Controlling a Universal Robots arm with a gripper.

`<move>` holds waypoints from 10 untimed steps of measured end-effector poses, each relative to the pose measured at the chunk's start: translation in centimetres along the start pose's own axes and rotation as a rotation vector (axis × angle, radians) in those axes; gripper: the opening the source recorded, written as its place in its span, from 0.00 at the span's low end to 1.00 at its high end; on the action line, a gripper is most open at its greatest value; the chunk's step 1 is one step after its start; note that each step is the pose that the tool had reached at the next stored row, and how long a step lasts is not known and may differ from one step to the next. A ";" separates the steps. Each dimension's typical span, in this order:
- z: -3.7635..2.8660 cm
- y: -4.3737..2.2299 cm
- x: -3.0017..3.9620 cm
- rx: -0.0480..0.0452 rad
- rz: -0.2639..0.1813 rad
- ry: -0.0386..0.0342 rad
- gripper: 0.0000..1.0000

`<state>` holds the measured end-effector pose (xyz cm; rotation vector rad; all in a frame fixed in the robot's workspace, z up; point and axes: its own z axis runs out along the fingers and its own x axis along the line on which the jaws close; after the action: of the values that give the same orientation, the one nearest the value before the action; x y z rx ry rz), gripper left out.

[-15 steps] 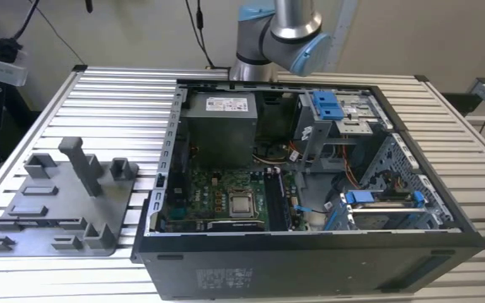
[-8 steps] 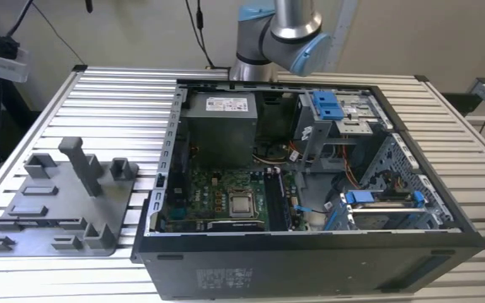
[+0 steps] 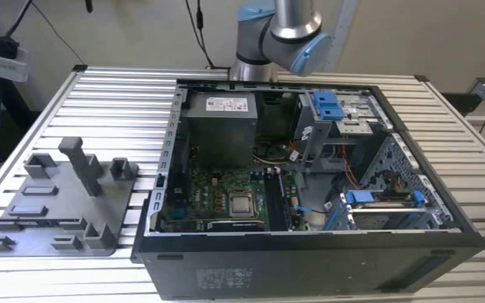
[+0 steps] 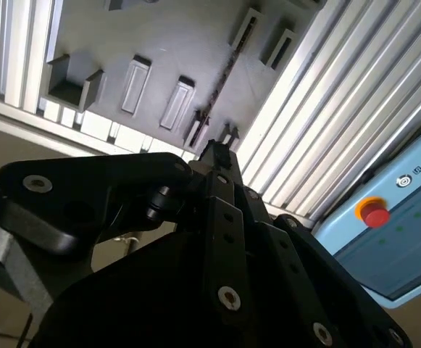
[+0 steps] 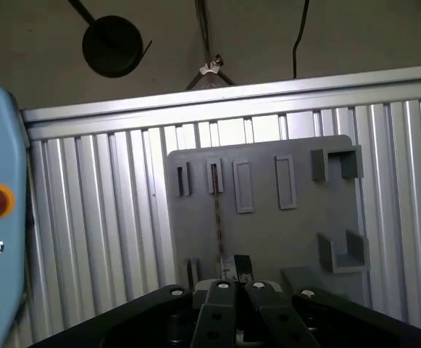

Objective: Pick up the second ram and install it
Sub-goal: 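Pick up the second ram and move it above second insertion slot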

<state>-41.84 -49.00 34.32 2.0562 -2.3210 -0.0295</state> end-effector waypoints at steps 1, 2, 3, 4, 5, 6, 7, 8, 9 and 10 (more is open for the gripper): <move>0.00 0.00 0.00 0.0001 -0.001 0.0000 0.11; 0.00 0.00 0.00 0.0000 -0.001 0.0000 0.12; 0.00 0.00 0.00 0.0000 -0.002 0.0000 0.18; 0.00 0.00 0.00 0.0001 -0.002 0.0001 0.18; 0.00 0.00 0.00 0.0000 -0.003 0.0002 0.24; 0.00 0.00 0.00 0.0001 -0.004 0.0001 0.30; 0.00 0.00 0.00 0.0001 -0.004 0.0002 0.36; 0.00 0.00 0.00 0.0001 -0.005 0.0002 0.36; 0.00 0.00 0.00 0.0001 -0.005 0.0002 0.36; 0.00 0.00 0.00 0.0001 -0.006 0.0002 0.42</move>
<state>-41.84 -49.00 34.31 2.0630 -2.3149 -0.0293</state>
